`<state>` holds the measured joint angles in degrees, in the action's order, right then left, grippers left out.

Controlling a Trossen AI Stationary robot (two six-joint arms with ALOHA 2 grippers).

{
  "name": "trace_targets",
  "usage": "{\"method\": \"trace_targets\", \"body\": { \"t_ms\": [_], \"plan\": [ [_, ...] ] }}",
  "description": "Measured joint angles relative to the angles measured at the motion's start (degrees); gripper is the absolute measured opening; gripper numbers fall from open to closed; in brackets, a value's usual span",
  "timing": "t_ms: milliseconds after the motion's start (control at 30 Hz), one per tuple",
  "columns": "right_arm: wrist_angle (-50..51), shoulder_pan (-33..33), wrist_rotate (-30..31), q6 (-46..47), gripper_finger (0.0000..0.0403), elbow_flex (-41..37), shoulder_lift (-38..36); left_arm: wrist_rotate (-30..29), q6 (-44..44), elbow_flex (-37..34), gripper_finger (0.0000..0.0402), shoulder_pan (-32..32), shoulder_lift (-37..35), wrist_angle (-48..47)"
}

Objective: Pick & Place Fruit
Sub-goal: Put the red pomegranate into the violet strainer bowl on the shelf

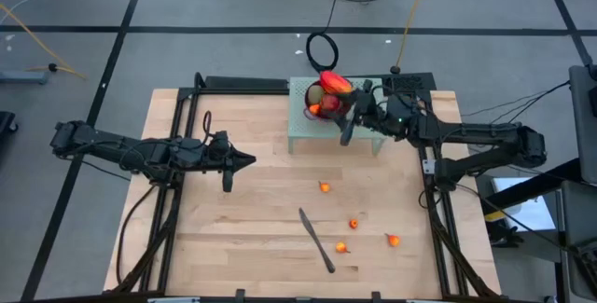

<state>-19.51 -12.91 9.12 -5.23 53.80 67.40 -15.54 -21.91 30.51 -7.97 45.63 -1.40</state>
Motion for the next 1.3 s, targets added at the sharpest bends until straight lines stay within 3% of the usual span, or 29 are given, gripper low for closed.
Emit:
{"method": "trace_targets", "body": {
  "t_ms": [500,933,1300],
  "plan": [
    [1.34,-2.49,-1.86,0.41,0.0220,1.35,2.08,-0.04,0.02,-0.01,0.0021,0.00,0.00,-0.01],
    [25.22,-4.10,-1.65,-4.28,0.0221,18.40,11.57,-0.04,-0.85,-0.03,0.0021,0.00,0.00,-0.04],
    [36.35,-5.46,1.36,-4.46,0.0221,20.44,11.93,-0.04,-0.68,-0.03,0.0021,0.00,-0.01,-0.01]
  ]
}}
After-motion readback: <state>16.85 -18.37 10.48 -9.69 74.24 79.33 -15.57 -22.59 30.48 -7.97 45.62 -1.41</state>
